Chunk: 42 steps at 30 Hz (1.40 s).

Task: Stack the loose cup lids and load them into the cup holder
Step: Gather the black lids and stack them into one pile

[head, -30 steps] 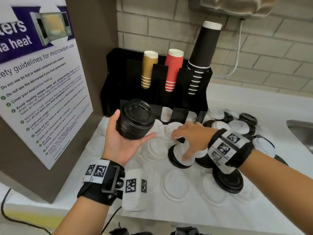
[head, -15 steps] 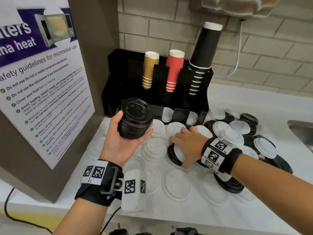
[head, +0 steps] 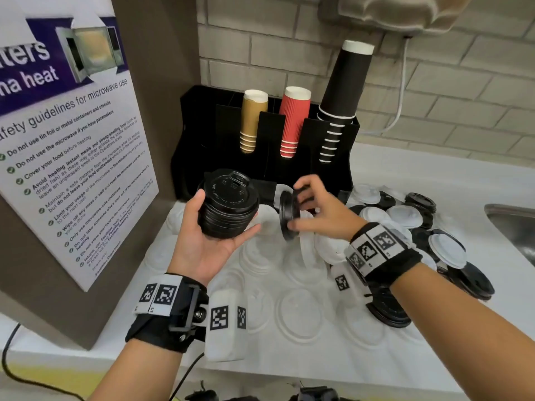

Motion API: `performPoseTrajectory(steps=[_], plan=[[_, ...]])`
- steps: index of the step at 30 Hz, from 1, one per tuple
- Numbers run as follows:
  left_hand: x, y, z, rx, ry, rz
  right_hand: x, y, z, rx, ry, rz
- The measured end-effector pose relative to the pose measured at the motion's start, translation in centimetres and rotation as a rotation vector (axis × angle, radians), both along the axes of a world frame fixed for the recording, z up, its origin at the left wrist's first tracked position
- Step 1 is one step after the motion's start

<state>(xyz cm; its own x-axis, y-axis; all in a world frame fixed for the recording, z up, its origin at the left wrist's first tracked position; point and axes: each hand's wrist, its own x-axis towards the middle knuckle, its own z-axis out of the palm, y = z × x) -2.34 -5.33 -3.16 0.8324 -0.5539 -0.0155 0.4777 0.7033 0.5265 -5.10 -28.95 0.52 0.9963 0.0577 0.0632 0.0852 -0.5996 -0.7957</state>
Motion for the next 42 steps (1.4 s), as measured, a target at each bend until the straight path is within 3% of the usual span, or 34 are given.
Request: performPoseTrajectory(steps=[3, 7, 15, 24, 37, 39, 42], plan=[[0.0, -0.3, 0.0, -0.002, 0.010, 0.011, 0.7, 0.5, 2.4, 0.295, -0.102, -0.176], [0.0, -0.7, -0.1, -0.005, 0.028, -0.015, -0.4, 1.9, 4.3, 0.385, -0.224, -0.226], [-0.4, -1.4, -0.3, 0.017, 0.028, 0.011, -2.9, 7.0, 2.4, 0.238, -0.299, -0.123], [-1.1, -2.2, 0.3, 0.182, 0.024, 0.015, -2.7, 7.4, 2.1, 0.093, -0.347, -0.123], [-0.7, -2.8, -0.5, 0.106, 0.034, -0.020, -2.4, 7.2, 1.7, 0.035, -0.365, -0.102], [-0.4, -2.6, -0.5, 0.080, 0.049, -0.016, -2.0, 6.4, 1.7, 0.097, -0.354, -0.139], [0.2, -2.1, -0.5, 0.038, 0.078, 0.012, -0.8, 3.9, 1.3, 0.206, -0.303, -0.372]])
